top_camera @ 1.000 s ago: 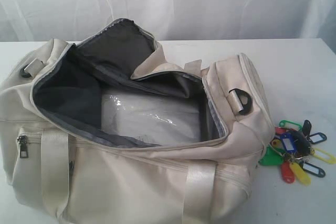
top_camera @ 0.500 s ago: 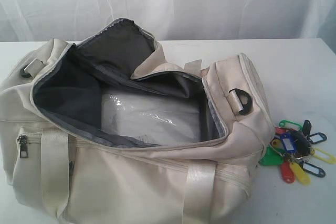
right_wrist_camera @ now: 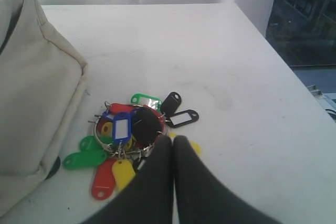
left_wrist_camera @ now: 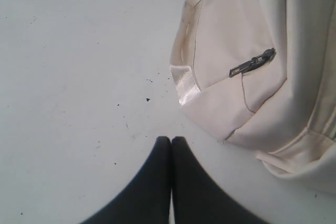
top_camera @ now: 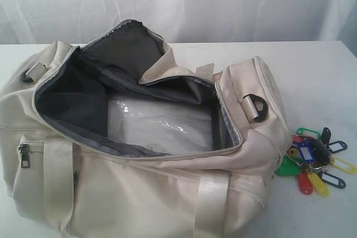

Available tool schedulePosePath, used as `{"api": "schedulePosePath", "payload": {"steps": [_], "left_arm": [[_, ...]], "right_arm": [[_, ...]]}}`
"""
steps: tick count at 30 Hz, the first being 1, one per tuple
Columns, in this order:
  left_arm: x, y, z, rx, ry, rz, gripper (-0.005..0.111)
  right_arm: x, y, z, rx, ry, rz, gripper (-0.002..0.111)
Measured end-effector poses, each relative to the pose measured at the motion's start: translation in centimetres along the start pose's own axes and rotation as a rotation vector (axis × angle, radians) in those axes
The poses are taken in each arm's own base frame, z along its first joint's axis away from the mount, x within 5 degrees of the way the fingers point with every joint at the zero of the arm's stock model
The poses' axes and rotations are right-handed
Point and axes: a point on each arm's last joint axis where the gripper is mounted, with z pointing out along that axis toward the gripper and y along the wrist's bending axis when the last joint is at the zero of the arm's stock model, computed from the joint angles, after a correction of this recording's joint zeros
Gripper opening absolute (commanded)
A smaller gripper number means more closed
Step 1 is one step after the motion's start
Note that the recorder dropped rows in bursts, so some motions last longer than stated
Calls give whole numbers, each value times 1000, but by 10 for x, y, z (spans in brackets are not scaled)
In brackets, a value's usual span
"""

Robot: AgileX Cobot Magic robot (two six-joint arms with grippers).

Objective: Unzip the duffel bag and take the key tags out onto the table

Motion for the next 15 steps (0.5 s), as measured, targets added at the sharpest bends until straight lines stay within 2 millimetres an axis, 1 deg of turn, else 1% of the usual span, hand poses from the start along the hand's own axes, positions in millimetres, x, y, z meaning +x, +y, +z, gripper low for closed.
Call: {"api": "schedulePosePath", "payload": {"steps": [15], "left_arm": [[0, 0, 0, 0, 0, -1, 0]], "right_arm": [[0, 1, 0, -10, 0, 35, 0]]}}
